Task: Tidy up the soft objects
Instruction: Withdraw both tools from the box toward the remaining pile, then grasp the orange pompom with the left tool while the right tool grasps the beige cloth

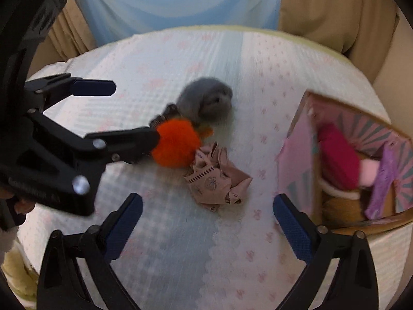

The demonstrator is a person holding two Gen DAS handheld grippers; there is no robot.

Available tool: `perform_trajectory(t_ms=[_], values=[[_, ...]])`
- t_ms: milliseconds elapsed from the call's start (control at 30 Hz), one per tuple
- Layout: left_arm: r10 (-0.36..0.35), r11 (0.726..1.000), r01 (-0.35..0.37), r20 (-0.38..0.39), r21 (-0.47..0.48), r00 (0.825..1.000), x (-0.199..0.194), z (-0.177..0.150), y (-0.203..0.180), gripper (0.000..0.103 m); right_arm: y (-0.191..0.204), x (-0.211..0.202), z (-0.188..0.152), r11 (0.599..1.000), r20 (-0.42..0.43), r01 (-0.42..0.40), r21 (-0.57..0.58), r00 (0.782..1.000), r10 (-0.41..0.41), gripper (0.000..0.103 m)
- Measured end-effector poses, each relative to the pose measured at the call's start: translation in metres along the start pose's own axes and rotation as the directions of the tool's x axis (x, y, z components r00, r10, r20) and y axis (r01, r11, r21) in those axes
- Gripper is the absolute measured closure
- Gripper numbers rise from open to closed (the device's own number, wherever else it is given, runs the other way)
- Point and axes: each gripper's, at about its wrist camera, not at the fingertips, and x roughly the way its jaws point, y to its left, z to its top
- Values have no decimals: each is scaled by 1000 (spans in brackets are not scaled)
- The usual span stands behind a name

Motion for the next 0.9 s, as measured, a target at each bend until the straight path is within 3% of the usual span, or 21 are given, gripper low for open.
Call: perform_trajectory(t_ms=[100,200,267,300,600,800,900], values=[[-19,999,20,-14,45,1000,28,-2,-3,3,-1,21,-1,1000,-1,-6,10,1000,6,7],[-30,995,32,-24,92,999,49,-3,-5,11,0,42,0,1000,2,2,-10,1000,-2,7],[-40,992,45,-40,120,998,64,-5,-6,20,0,55,1,1000,9,3,-23,1000,-3,13],[-45,990,51,-50,132,998,71,-6,-6,22,0,62,1,999,5,7,-36,1000,-7,19],[-56,982,71,-91,177,994,98,-9,0,32,-5,96,0,997,-16,32,-75,999,-33,37],[-39,978,64,-125,201,991,112,-12,3,46,-3,99,1,995,-3,39,-89,999,-39,45],[-30,973,58,-126,223,992,116,-11,2,60,-1,98,0,994,1,38,-102,999,-38,52]])
